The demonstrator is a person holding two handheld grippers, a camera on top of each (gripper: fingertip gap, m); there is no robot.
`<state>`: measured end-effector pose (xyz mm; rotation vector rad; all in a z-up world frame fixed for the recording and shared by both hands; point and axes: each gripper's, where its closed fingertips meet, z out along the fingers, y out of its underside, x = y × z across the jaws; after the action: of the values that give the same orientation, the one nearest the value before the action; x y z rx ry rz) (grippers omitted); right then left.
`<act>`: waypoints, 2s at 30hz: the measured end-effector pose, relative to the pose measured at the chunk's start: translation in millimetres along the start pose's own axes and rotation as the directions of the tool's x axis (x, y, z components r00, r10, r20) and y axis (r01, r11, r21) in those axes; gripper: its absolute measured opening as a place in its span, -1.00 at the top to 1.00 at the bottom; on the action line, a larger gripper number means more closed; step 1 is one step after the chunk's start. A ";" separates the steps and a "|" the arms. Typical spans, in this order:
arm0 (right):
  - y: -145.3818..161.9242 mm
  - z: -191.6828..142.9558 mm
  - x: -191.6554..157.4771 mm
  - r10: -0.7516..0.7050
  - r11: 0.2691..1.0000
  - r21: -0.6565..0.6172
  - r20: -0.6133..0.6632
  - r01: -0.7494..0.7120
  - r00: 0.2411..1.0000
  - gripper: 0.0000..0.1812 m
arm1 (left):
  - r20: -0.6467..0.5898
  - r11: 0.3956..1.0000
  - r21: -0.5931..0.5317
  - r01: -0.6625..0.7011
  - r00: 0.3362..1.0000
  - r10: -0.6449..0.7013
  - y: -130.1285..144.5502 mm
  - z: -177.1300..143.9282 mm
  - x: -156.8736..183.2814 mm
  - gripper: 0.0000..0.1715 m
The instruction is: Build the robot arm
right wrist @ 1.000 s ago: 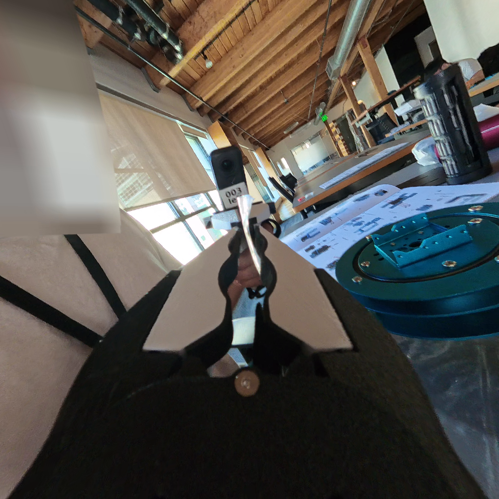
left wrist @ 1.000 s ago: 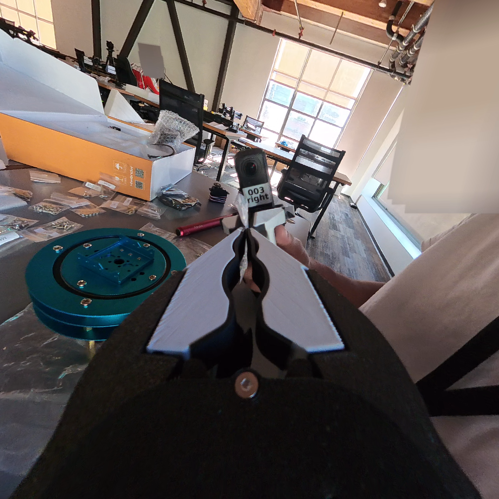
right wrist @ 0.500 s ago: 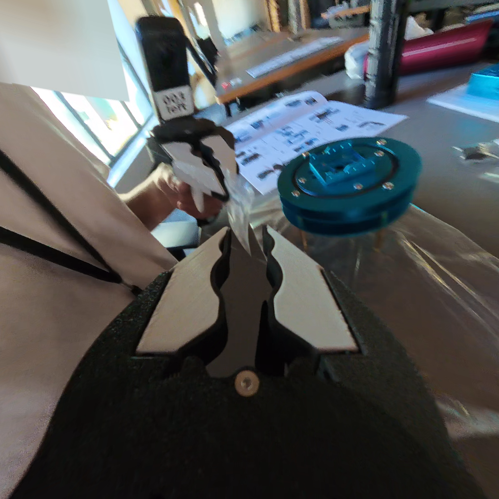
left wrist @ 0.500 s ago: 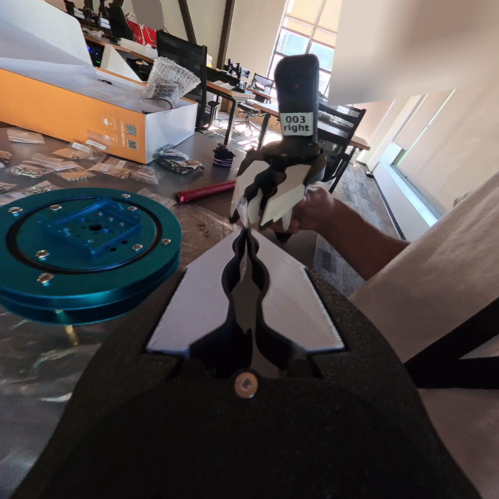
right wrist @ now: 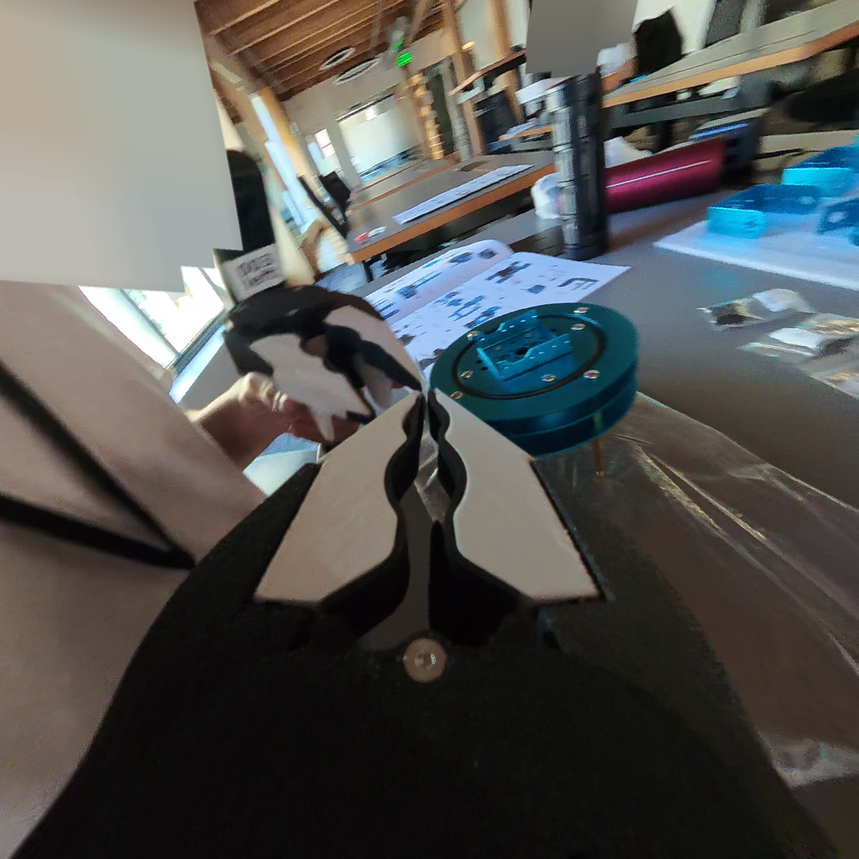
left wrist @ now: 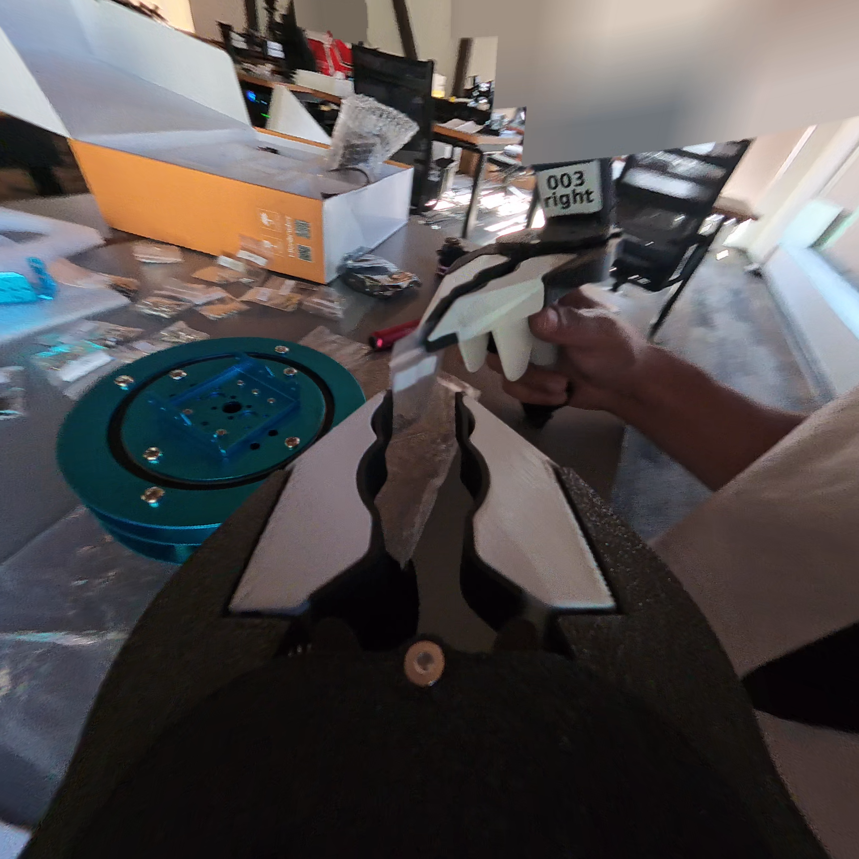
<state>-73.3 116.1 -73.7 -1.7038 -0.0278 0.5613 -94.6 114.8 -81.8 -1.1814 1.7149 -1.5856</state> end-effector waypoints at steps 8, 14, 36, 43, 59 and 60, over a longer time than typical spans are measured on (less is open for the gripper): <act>1.1 22.6 -10.3 0.252 0.964 0.129 -0.148 -0.234 0.956 1.00 | 0.323 0.982 -0.075 -0.174 0.927 0.189 10.1 8.3 -12.0 0.34; 11.8 26.5 -26.5 0.230 0.970 0.128 -0.232 -0.205 0.945 1.00 | 0.448 0.970 -0.075 -0.231 0.861 0.240 8.6 -2.1 -9.8 0.51; 59.8 -75.4 45.4 -0.265 0.918 -0.384 -0.409 0.099 0.873 0.76 | 0.212 0.936 -0.223 -0.272 0.924 0.319 34.5 15.1 17.0 0.64; 64.7 -88.4 80.8 -0.269 0.893 -0.445 -0.416 0.063 0.869 0.85 | 0.122 0.958 -0.199 -0.209 0.964 0.236 31.8 9.6 15.2 0.65; 90.9 -79.5 96.5 -0.306 0.778 -0.624 -0.278 0.071 0.911 1.00 | 0.092 0.964 -0.196 -0.179 0.976 0.200 27.3 19.2 5.0 0.65; 90.8 -79.8 96.3 -0.307 0.778 -0.623 -0.277 0.073 0.911 1.00 | 0.094 0.964 -0.198 -0.176 0.976 0.197 27.5 20.1 3.8 0.65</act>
<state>15.5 53.7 -183.6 -2.3811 -0.1272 0.0546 -86.3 99.4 -111.4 -1.1360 1.8735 -1.2444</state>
